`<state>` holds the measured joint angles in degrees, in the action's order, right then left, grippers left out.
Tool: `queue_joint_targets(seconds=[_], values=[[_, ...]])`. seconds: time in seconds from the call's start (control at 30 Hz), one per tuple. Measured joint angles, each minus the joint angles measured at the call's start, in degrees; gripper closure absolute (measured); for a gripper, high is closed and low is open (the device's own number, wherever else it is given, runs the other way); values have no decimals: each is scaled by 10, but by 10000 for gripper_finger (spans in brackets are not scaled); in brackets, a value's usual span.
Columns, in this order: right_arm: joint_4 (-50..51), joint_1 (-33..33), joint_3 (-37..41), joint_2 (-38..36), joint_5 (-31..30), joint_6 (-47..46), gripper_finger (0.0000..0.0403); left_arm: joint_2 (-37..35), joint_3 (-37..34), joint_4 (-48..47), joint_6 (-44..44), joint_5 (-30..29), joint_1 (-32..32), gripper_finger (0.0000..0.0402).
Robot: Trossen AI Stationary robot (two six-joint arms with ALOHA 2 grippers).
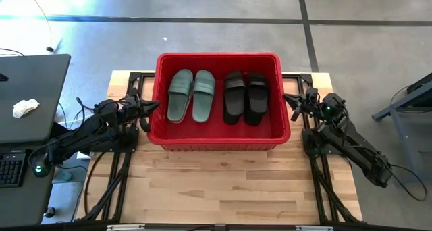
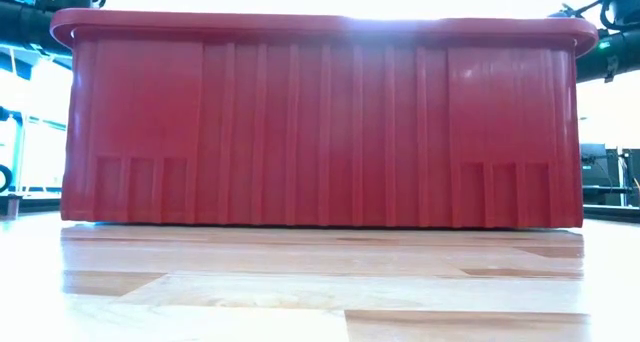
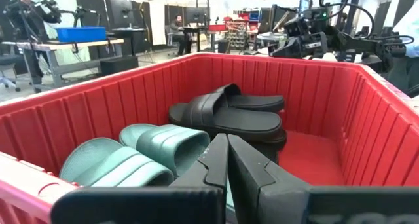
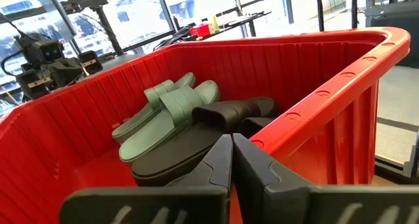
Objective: Pick and place slides into bin
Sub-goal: Return to Home Position
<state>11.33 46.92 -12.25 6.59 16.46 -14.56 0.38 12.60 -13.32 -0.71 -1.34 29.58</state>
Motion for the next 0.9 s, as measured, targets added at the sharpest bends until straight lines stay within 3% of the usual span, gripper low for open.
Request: queue_joint_targets(seconds=[0.47, 0.9], values=[[2, -1, 0, 0, -12, 71, 403, 0, 1, -1, 2, -1, 0, 401], [2, -1, 0, 0, -28, 36, 403, 0, 1, -2, 3, -1, 0, 401]])
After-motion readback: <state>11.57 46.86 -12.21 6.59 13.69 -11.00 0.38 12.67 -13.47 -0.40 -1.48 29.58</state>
